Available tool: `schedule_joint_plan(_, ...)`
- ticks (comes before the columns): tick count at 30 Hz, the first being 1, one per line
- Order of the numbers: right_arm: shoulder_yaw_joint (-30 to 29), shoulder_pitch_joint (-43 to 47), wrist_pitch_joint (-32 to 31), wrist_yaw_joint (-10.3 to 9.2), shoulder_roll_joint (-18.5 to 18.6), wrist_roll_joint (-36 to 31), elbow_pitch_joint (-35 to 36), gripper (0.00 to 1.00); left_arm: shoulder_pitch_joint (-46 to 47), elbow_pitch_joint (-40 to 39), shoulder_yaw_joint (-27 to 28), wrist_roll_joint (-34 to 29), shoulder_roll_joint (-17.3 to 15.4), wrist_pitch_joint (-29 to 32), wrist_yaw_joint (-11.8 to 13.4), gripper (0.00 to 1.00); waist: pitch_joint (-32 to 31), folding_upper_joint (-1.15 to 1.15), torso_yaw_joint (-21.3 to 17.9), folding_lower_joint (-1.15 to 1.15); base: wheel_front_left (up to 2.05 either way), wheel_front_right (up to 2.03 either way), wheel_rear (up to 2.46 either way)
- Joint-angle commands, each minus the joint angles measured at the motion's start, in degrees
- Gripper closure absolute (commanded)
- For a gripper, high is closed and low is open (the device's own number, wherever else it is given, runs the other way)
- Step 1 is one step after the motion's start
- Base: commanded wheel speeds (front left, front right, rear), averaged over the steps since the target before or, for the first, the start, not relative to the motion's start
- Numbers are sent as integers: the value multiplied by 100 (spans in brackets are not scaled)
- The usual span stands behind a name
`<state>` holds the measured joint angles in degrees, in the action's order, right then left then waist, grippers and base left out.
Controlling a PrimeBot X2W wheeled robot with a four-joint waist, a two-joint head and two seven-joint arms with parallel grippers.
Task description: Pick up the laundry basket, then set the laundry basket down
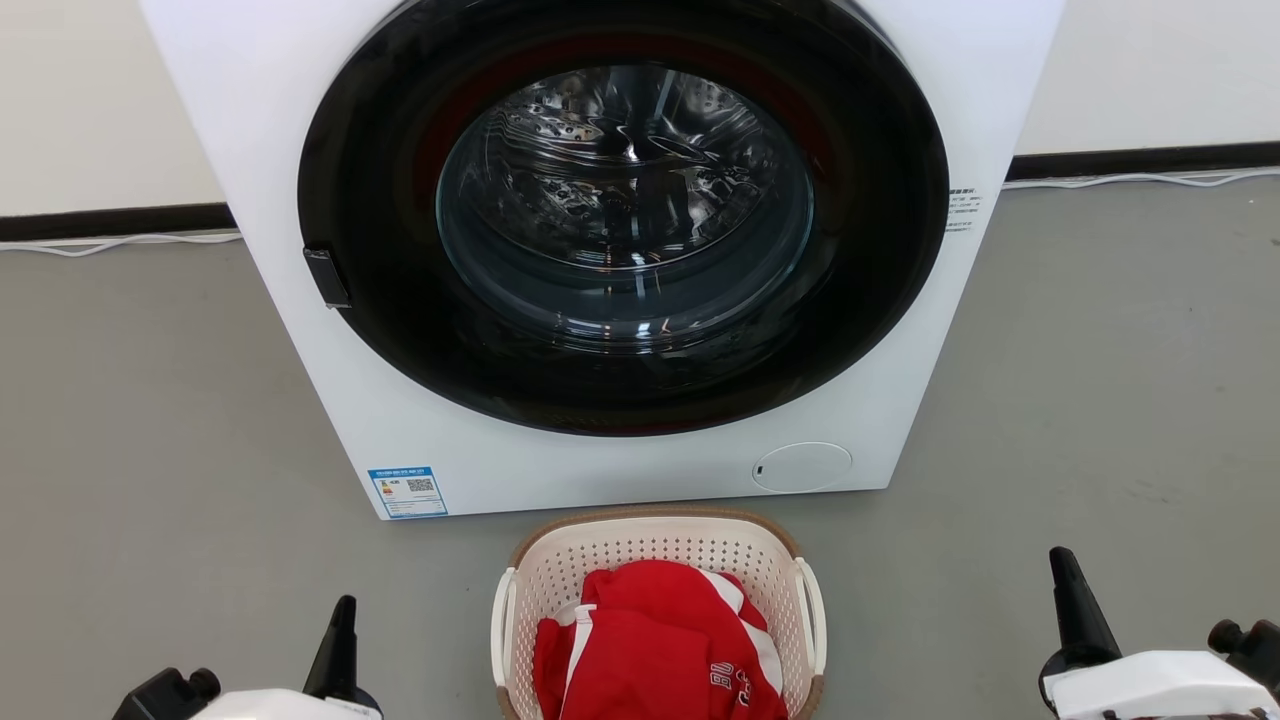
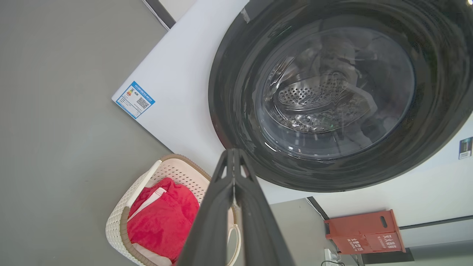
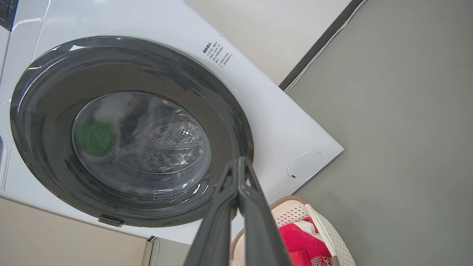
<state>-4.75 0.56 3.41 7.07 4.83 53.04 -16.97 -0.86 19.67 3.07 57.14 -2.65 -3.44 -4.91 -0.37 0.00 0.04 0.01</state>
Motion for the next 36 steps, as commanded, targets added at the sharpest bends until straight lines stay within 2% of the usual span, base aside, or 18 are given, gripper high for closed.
schedule_joint_plan(1, 44, -296, -58, 23, 40, 165, 180, 100, 313, -183, 117, 147, -44, 56, -57, 100, 1, 0, 0, 0, 0, 0, 0)
schedule_joint_plan(36, -94, -529, -634, 35, -105, 2477, 251, 100, 555, -416, 259, 2217, -31, 635, -181, 100, 34, 0, -3, 0, 0, 0, 0)
